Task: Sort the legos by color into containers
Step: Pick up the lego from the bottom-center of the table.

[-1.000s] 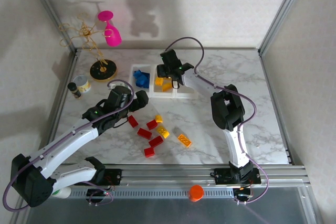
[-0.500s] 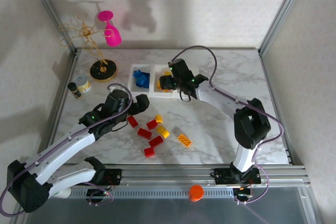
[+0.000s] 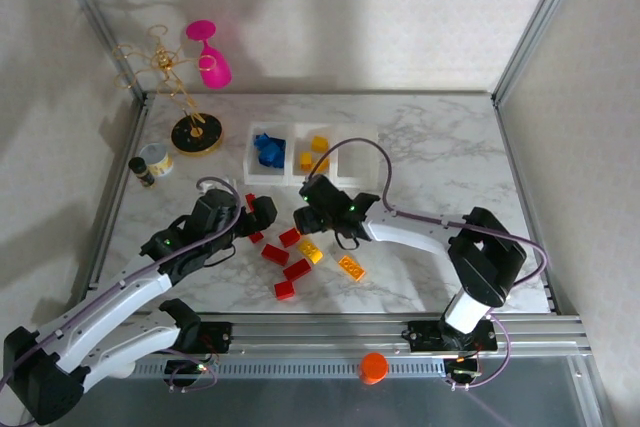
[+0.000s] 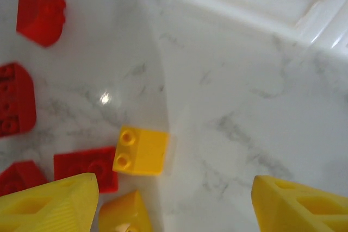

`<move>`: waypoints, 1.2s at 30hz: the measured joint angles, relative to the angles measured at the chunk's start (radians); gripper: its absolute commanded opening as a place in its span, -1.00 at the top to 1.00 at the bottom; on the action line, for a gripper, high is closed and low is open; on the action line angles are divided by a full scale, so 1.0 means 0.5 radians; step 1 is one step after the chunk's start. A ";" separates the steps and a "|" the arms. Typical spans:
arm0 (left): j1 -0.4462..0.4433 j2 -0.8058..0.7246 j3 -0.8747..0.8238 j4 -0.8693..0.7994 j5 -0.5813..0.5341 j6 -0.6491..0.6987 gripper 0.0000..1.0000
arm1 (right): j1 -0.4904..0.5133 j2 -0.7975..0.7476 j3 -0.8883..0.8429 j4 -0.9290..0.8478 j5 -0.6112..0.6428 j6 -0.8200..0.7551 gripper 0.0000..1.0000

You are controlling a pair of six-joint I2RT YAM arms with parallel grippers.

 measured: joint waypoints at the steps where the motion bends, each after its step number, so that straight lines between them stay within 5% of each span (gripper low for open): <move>1: -0.001 -0.013 -0.012 -0.005 0.000 -0.007 -0.99 | 0.025 0.008 -0.009 0.006 0.005 0.014 -0.42; 12: -0.005 -0.087 -0.048 -0.066 -0.002 -0.057 -0.99 | 0.112 0.204 -0.088 0.103 0.034 0.074 -0.21; 27: -0.005 -0.068 -0.054 -0.085 -0.056 -0.057 -0.99 | 0.112 0.491 0.092 0.130 0.111 -0.026 -0.16; 36: -0.005 -0.069 -0.054 -0.105 -0.079 -0.057 -0.99 | 0.112 0.598 0.233 0.125 0.139 -0.056 0.15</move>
